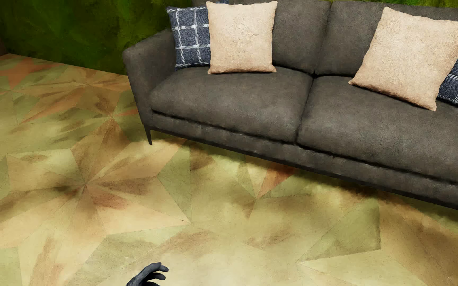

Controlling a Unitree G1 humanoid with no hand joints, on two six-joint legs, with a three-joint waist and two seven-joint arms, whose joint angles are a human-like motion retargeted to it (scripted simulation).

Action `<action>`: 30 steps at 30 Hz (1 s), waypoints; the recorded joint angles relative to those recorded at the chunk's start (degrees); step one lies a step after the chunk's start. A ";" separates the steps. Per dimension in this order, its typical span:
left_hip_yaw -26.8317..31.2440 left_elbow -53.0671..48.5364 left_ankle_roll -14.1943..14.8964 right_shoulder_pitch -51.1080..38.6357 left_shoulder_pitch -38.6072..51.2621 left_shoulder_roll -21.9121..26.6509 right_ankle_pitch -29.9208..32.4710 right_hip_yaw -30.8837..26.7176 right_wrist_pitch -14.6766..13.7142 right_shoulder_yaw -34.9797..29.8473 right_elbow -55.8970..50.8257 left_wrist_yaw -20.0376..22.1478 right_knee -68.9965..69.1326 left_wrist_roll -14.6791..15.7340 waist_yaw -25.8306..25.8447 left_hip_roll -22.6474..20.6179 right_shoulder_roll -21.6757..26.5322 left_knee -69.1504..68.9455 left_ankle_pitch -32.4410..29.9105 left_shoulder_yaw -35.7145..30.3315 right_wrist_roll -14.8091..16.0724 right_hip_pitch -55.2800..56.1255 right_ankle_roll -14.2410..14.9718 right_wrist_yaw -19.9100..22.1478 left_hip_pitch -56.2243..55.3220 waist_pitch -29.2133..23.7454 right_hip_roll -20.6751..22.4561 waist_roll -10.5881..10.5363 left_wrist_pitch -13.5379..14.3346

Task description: Walk towards the coffeetable

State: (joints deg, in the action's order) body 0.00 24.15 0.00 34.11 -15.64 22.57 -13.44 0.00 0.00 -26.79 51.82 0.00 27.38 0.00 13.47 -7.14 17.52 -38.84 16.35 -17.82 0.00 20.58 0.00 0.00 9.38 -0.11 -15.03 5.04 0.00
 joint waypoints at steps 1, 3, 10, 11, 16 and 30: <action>0.00 -0.02 0.00 0.81 -0.76 -0.08 2.85 0.00 0.00 -1.35 -0.58 0.00 2.12 0.00 1.66 2.81 0.20 -1.22 0.17 0.73 0.00 -0.73 0.00 0.00 2.49 -0.23 -0.01 -0.01 0.00; 0.00 2.25 0.00 0.30 -3.91 -2.03 15.80 0.00 0.00 -3.77 1.33 0.00 12.95 0.00 2.44 8.29 -0.70 -4.53 -2.55 3.43 0.00 3.14 0.00 0.00 2.87 1.78 0.54 -0.41 0.00; 0.00 28.27 0.00 -10.80 -4.00 -2.54 3.10 0.00 0.00 2.03 -7.09 0.00 18.14 0.00 -3.71 11.03 3.94 -11.31 -36.82 -9.85 0.00 -5.83 0.00 0.00 -9.21 -2.26 1.51 -0.69 0.00; 0.00 27.61 0.00 -11.38 -5.70 -1.58 1.93 0.00 0.00 5.25 -9.22 0.00 17.48 0.00 -4.01 11.69 4.79 -11.50 -45.53 -8.77 0.00 -7.47 0.00 0.00 -11.33 -2.17 2.03 -1.13 0.00; 0.00 25.72 0.00 -12.33 -7.96 1.10 -2.20 0.00 0.00 24.27 -9.64 0.00 16.77 0.00 -5.86 13.82 7.06 -4.59 -46.51 -6.29 0.00 -12.72 0.00 0.00 -12.38 -1.47 2.74 -3.46 0.00; 0.00 22.29 0.00 -15.45 -4.92 0.64 -5.08 0.00 0.00 15.85 -10.51 0.00 15.14 0.00 -13.37 11.24 8.22 1.53 -29.90 -3.74 0.00 -15.95 0.00 0.00 -25.18 -4.25 -0.32 -2.96 0.00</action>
State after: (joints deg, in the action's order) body 0.00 46.45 0.00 18.67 -20.56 23.21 -18.52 0.00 0.00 -10.93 41.31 0.00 42.52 0.00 0.10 4.10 25.74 -37.31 -13.55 -21.56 0.00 4.63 0.00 0.00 -15.80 -4.36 -15.35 2.07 0.00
